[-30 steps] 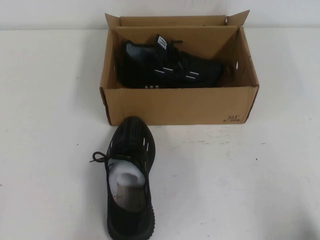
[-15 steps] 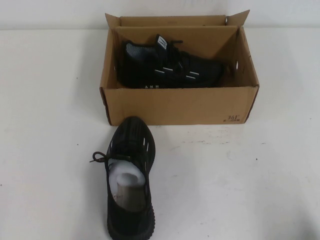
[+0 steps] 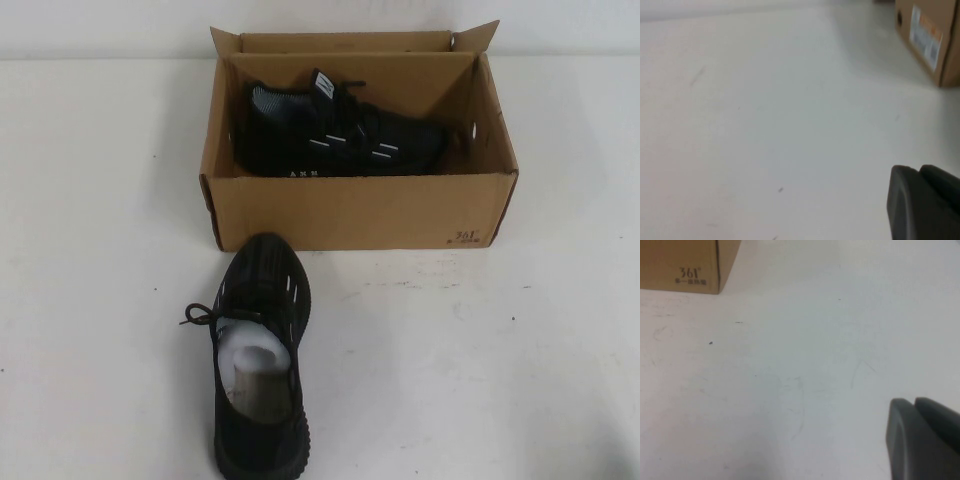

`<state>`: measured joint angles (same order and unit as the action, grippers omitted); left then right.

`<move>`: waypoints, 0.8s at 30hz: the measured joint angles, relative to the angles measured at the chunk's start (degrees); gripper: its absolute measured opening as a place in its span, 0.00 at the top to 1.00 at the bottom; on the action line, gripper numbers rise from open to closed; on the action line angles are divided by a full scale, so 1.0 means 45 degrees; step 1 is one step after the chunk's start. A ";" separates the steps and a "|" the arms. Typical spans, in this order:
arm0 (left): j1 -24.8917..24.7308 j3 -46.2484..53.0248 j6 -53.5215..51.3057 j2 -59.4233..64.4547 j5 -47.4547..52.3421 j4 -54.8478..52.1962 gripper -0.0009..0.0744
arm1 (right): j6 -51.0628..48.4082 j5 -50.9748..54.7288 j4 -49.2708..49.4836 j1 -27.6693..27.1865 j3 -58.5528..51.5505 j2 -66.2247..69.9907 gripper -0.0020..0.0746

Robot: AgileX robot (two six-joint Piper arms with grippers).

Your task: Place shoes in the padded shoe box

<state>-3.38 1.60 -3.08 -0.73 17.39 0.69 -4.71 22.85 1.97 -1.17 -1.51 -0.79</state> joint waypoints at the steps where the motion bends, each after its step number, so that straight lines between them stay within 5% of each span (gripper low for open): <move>1: 0.0000 0.0000 0.0199 0.0000 -0.0198 0.0235 0.99 | 0.0000 0.0000 0.0000 0.0000 0.0000 0.0000 0.98; 15: 0.0000 -0.0072 0.2498 0.0000 -0.3424 0.3172 0.99 | 0.0000 0.0000 0.0000 0.0000 0.0000 0.0000 0.98; 24: 0.0000 -0.4350 0.1914 0.2588 0.1435 0.3057 0.99 | 0.0000 0.0000 0.0000 0.0000 0.0000 0.0000 0.98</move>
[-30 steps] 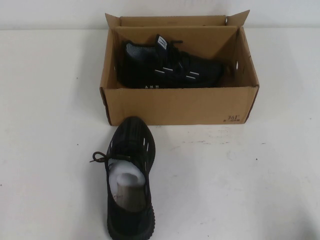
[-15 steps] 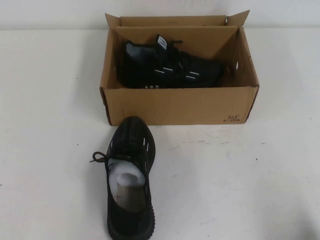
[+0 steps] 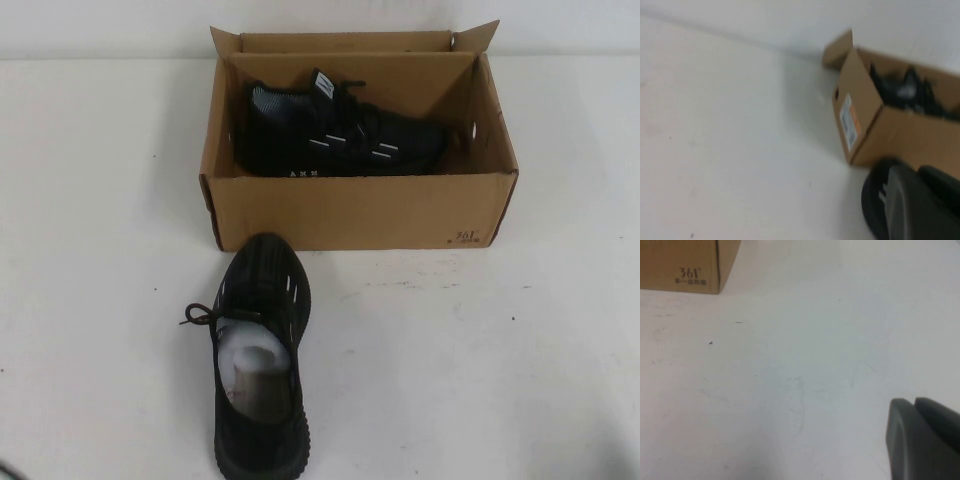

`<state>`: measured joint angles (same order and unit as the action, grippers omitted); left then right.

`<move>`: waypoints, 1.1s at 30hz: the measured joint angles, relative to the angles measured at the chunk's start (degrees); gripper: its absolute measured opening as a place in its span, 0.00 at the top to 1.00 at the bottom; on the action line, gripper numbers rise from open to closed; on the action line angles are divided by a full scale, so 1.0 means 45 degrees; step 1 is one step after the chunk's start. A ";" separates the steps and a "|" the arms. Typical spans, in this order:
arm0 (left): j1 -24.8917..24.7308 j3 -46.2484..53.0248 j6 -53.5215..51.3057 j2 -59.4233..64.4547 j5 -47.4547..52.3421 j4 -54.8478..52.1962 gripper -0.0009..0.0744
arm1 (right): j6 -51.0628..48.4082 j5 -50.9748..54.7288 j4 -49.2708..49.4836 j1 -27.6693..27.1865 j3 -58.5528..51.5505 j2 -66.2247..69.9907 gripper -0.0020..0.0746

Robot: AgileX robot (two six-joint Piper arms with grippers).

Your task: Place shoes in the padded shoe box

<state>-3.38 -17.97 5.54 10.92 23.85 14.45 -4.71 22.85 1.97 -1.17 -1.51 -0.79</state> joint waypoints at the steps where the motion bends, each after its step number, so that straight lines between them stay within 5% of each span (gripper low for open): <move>1: 0.0000 -0.0642 -0.0298 0.0522 0.0497 0.0000 0.99 | 0.0000 0.0000 0.0000 0.0000 0.0000 0.0000 0.98; 12: 0.0000 -0.5973 -0.6115 0.7721 0.6967 0.0965 0.99 | 0.0000 0.0000 0.0000 0.0000 0.0000 0.0000 0.98; 19: -0.0177 -0.7287 -1.1848 1.0958 0.7727 0.4454 0.99 | 0.0000 0.0000 0.0000 0.0000 0.0000 0.0000 0.98; 26: -0.2066 -0.9011 -1.5151 1.3755 0.7757 0.4877 0.98 | 0.0000 0.0000 0.0000 0.0000 0.0000 0.0000 0.98; 29: -0.2753 -0.9767 -1.6287 1.4709 0.8113 0.4877 0.88 | 0.0000 0.0000 0.0000 0.0000 0.0000 0.0000 0.98; 33: -0.3445 -1.0143 -1.6813 1.5709 0.8495 0.4311 0.60 | 0.0000 0.0000 0.0000 0.0000 0.0000 0.0000 0.98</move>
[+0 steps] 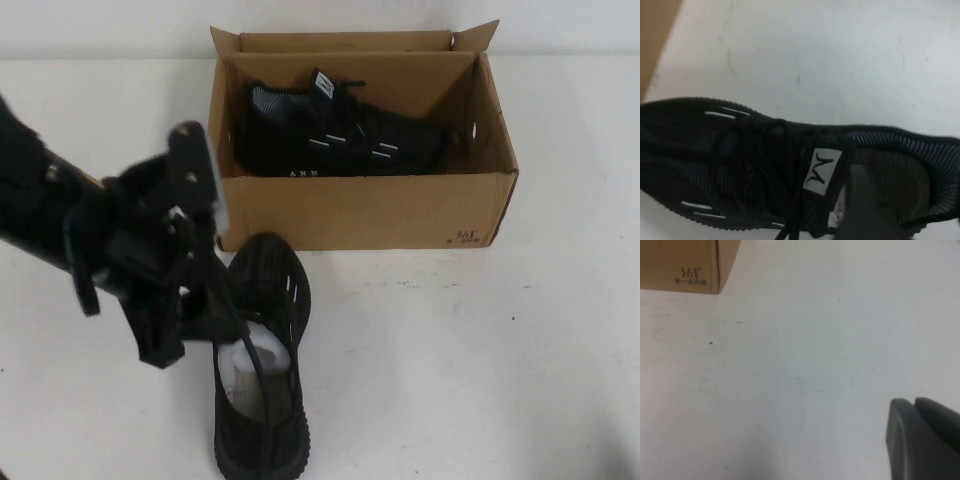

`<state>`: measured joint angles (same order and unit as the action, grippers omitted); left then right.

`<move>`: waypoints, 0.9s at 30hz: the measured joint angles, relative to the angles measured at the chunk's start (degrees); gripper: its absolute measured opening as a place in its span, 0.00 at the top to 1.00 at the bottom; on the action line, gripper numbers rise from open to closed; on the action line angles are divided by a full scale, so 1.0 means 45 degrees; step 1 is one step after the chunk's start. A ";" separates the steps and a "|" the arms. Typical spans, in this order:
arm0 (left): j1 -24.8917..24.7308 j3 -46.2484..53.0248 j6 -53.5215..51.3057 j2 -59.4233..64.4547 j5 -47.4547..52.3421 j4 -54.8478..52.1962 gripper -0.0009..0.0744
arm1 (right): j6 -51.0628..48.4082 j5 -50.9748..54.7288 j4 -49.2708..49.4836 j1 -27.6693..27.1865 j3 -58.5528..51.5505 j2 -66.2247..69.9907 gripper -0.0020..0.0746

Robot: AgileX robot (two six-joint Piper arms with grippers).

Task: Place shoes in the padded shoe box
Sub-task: Pick up the shoe from the table

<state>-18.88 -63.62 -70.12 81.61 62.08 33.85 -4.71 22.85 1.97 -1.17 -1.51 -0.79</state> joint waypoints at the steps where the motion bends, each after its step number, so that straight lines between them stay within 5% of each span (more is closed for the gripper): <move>1: -0.0124 -0.0023 -0.0104 0.0220 0.0026 -0.0171 0.53 | 0.0000 0.0000 0.0000 0.0000 0.0000 0.0000 0.98; 5: -0.0435 -0.0023 -0.0665 0.0967 -0.0464 -0.0609 0.45 | 0.0000 0.0000 0.0000 0.0000 0.0000 0.0000 0.98; 27: -0.0541 -0.0098 -0.2446 0.1957 -0.2763 -0.1214 0.53 | 0.0000 0.0000 0.0000 0.0000 0.0000 0.0000 0.98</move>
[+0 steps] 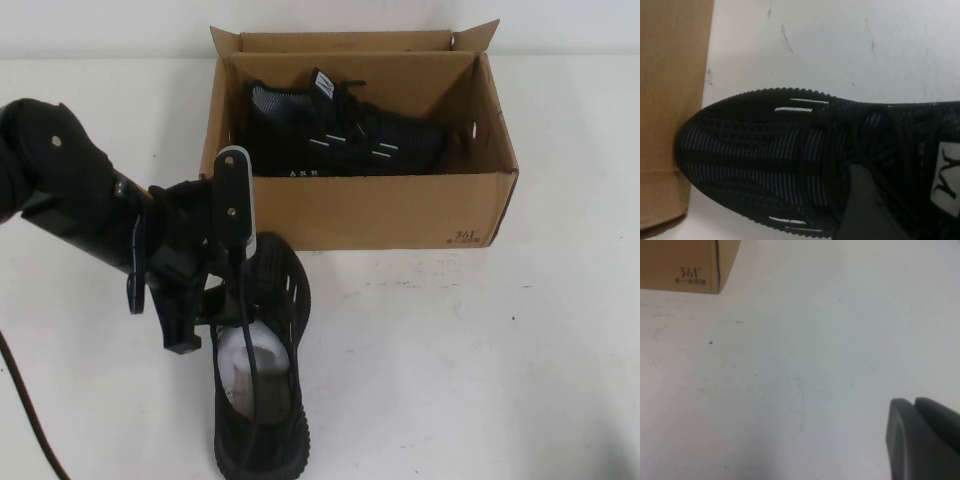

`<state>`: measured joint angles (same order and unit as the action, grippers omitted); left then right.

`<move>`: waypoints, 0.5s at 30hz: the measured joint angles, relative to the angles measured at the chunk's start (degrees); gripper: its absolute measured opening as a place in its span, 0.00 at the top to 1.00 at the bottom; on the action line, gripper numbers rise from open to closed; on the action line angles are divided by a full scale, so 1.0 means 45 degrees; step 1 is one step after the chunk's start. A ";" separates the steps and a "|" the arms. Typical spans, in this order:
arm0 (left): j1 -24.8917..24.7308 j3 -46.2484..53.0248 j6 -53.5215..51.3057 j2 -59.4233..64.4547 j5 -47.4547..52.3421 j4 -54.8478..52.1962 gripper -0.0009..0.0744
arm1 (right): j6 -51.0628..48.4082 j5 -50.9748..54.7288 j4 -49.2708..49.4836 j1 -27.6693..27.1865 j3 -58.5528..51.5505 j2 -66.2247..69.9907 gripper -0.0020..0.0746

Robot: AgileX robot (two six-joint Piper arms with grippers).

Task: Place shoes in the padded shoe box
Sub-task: Pick up the shoe from the table

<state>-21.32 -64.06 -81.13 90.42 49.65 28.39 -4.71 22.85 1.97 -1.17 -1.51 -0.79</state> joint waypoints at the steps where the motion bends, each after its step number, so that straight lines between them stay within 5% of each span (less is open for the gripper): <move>1: -0.0001 0.0000 0.0000 0.0000 0.0000 0.0000 0.53 | 0.0000 0.0000 0.0000 0.0000 0.0000 0.0000 0.98; 15: -0.0467 -0.0030 0.2190 0.0000 0.0062 -0.1123 0.54 | 0.0000 0.0000 0.0000 0.0000 0.0000 0.0000 0.98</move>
<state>-23.42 -64.19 -71.28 90.42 49.93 23.34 -4.71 22.85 1.97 -1.17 -1.51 -0.79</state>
